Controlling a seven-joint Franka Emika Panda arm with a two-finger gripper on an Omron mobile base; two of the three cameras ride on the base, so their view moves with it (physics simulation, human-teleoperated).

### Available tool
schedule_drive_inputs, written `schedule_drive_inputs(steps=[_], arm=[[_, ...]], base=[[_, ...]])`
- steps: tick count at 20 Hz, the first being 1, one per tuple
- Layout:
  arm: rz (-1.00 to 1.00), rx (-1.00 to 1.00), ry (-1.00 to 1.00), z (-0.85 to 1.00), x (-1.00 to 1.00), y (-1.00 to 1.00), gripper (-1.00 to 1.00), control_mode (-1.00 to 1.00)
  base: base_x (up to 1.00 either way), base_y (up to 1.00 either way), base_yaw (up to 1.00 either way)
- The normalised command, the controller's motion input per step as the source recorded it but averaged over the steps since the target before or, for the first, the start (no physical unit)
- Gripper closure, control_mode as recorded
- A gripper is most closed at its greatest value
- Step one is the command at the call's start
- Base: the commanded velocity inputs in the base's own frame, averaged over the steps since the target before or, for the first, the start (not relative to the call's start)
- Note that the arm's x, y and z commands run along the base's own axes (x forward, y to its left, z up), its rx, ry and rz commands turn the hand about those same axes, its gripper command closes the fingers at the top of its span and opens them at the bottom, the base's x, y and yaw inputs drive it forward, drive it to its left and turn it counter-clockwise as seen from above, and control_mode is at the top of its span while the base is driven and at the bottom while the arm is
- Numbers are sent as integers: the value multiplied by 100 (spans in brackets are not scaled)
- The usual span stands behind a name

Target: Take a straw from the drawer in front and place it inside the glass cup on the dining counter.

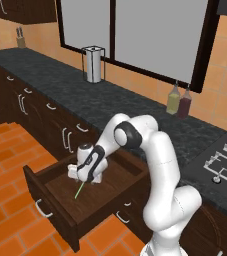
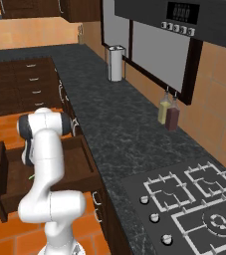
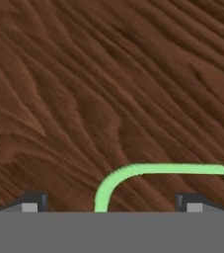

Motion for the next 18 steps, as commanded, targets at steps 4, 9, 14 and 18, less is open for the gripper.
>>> schedule_drive_inputs(steps=[4, 9, 14, 18], arm=[[-1, 0, -9, -17, 14, 9, -100, -100], [0, 0, -7, -20, 8, 15, 100, -100], [0, 0, -8, -16, 0, 3, 100, -100], [0, 0, -9, -13, 0, 0, 100, -100]], base=[[0, 0, 0], [0, 0, 0], [0, 0, 0], [0, 0, 0]])
